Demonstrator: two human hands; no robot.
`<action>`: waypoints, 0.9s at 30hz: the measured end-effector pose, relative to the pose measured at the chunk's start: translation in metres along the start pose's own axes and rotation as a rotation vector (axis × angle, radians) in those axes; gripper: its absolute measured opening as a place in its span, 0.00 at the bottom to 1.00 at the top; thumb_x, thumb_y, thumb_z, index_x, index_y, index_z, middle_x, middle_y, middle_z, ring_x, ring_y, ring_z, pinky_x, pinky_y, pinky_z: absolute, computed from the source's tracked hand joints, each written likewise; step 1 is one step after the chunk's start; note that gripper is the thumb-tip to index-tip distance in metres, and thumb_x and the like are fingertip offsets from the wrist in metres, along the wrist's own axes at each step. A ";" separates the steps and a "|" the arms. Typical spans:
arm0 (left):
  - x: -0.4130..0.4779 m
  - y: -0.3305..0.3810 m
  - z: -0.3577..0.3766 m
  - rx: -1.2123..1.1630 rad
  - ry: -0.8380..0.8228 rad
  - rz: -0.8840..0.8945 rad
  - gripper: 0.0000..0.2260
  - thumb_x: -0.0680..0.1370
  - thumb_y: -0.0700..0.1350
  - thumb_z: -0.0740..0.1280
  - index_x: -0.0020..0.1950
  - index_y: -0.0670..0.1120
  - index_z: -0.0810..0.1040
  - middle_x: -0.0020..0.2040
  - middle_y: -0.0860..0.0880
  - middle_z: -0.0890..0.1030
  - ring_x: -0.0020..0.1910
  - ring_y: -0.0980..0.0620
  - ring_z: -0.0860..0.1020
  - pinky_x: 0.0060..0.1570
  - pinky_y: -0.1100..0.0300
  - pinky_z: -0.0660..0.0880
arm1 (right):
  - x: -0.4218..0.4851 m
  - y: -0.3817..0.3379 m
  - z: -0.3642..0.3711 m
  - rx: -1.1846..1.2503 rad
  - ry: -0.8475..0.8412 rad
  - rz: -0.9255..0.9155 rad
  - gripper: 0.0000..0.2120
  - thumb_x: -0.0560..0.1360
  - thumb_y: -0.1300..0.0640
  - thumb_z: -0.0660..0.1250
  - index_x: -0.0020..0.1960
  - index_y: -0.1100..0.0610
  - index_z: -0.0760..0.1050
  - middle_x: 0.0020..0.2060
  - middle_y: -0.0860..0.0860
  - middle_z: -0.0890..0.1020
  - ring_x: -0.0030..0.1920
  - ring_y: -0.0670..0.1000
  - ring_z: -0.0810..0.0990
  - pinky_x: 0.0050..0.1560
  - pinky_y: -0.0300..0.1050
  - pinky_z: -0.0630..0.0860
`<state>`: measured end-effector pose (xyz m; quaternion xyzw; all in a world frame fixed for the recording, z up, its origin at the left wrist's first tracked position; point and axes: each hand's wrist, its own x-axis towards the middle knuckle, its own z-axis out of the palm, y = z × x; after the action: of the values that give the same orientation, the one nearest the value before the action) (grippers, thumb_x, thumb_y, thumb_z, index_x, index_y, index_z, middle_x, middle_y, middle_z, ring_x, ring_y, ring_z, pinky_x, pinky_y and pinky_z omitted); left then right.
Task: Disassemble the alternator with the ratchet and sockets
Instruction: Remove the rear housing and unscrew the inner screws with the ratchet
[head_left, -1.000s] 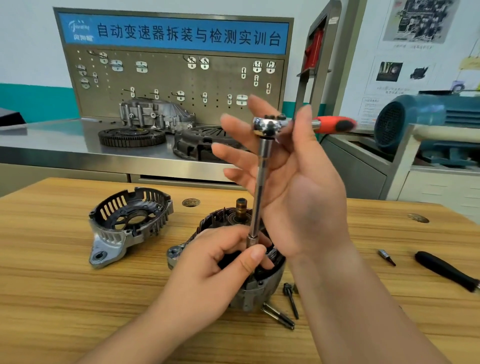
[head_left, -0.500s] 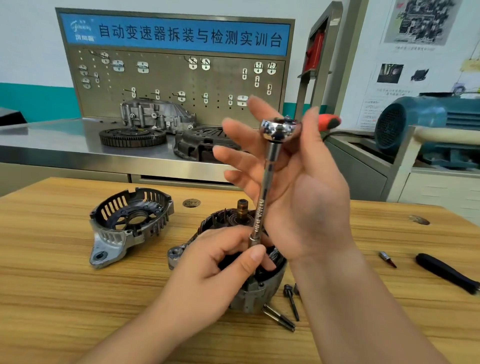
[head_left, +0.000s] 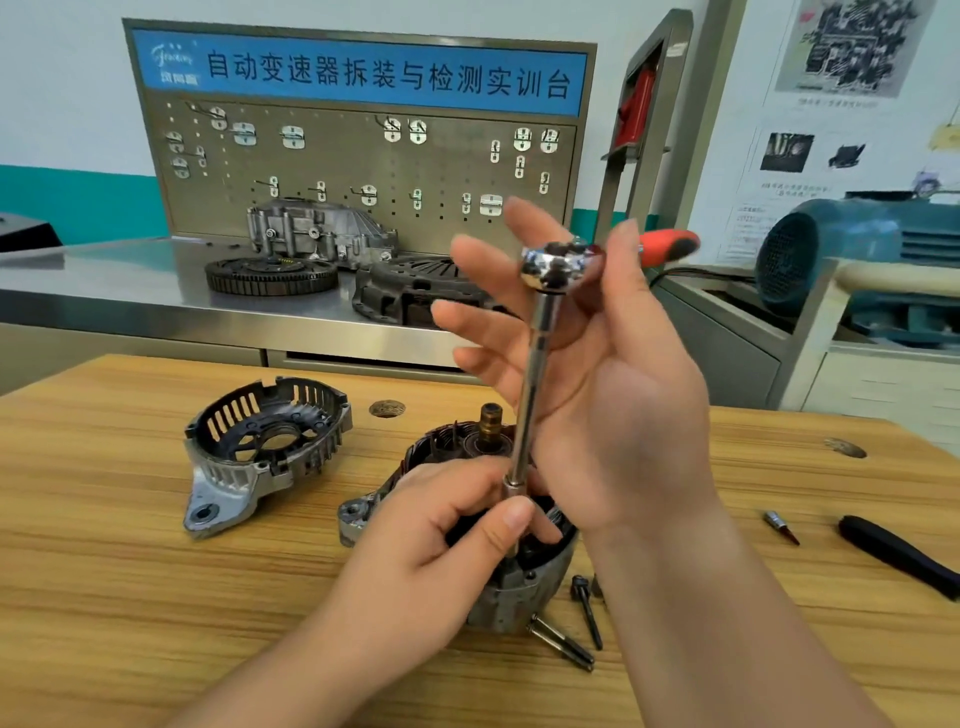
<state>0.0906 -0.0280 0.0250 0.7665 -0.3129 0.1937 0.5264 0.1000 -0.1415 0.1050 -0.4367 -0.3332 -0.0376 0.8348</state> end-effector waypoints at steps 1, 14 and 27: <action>0.000 0.000 0.000 0.003 -0.002 0.001 0.13 0.76 0.54 0.60 0.46 0.50 0.81 0.42 0.55 0.84 0.45 0.50 0.81 0.51 0.46 0.74 | 0.001 0.000 0.000 0.004 0.009 0.005 0.23 0.74 0.42 0.58 0.61 0.56 0.74 0.47 0.52 0.85 0.44 0.52 0.84 0.42 0.42 0.79; 0.001 0.001 0.000 -0.001 -0.009 -0.017 0.12 0.76 0.55 0.60 0.46 0.52 0.81 0.41 0.56 0.84 0.44 0.51 0.82 0.50 0.50 0.75 | 0.001 0.000 -0.003 0.029 0.006 0.019 0.23 0.73 0.43 0.58 0.60 0.57 0.74 0.45 0.52 0.86 0.42 0.52 0.84 0.42 0.43 0.78; 0.001 0.001 0.000 -0.049 -0.016 -0.029 0.10 0.76 0.54 0.61 0.47 0.52 0.80 0.40 0.53 0.84 0.42 0.51 0.82 0.46 0.56 0.77 | 0.001 -0.003 -0.002 -0.054 -0.080 -0.081 0.15 0.77 0.49 0.56 0.59 0.52 0.75 0.52 0.50 0.83 0.46 0.52 0.83 0.50 0.46 0.75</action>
<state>0.0906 -0.0288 0.0260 0.7592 -0.3108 0.1722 0.5453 0.1006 -0.1444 0.1068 -0.4461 -0.3826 -0.0629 0.8066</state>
